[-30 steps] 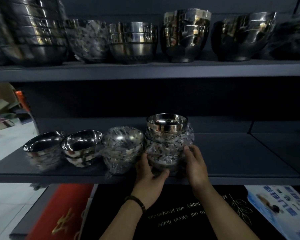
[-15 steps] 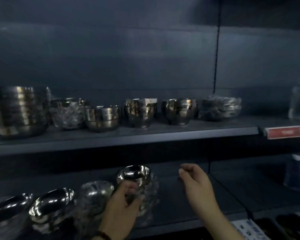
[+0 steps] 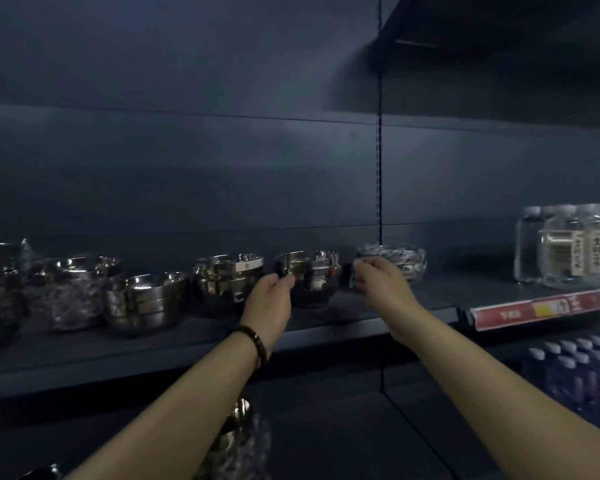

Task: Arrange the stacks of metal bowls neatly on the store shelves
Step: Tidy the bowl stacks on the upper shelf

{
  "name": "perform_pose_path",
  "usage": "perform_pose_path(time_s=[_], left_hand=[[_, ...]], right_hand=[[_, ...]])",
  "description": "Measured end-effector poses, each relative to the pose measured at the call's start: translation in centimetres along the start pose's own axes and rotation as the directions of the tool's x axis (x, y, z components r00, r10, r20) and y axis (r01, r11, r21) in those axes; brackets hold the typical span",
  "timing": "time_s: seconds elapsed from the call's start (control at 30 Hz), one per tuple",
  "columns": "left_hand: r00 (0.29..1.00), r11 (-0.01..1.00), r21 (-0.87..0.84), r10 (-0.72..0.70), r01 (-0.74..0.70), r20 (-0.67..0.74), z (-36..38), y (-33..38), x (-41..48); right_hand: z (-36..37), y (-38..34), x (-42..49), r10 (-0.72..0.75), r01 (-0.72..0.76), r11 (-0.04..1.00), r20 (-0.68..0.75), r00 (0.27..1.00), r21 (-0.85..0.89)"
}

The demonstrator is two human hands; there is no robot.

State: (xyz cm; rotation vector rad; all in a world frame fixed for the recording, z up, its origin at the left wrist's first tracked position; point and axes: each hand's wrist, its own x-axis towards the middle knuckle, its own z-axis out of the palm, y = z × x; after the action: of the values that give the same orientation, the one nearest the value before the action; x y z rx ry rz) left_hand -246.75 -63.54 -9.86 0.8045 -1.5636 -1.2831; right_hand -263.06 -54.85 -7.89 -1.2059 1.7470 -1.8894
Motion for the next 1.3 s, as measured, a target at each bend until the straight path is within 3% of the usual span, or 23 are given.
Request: perform_pose_path(time_s=[0.1,0.33,0.53,0.87,1.17,1.23,1.3], left_hand=[[0.989,0.982,-0.13,-0.127,0.136,0.073,1.6,1.3,1.6],[0.991,0.977,-0.182,-0.125,0.116,-0.043,4.0,0.3,5.2],[0.994,0.956,-0.275,-0.108,0.099,-0.02,3.4,1.5,2.2],[0.988,0.951,-0.272,-0.129,0.148,0.086,1.1,2.1,-1.0],[0.992,0.984,-0.17,-0.043,0.062,0.115,1.0,2.4,-2.1],[0.997,0.998,-0.057,0.028,-0.024,0.068,1.2,1.7,-1.3],[0.984,0.978,0.144,0.162,-0.15,-0.073,2.0,0.9,-1.4]], right_hand=[[1.0,-1.1,2.1,0.06,-0.06,0.998,0.05,0.997,0.001],[2.6,-0.6,5.0,0.194,-0.203,0.978,0.128,0.973,0.059],[1.8,0.0,4.2,0.155,-0.16,0.987,0.154,0.976,0.016],[-0.5,-1.0,1.2,0.134,-0.142,0.99,0.223,0.966,0.02],[-1.1,0.1,2.0,0.084,-0.071,0.995,0.183,0.98,-0.074],[-1.8,0.7,2.2,0.059,-0.044,0.994,0.164,0.985,-0.098],[-2.8,1.2,2.6,-0.014,0.036,0.984,0.128,0.992,-0.174]])
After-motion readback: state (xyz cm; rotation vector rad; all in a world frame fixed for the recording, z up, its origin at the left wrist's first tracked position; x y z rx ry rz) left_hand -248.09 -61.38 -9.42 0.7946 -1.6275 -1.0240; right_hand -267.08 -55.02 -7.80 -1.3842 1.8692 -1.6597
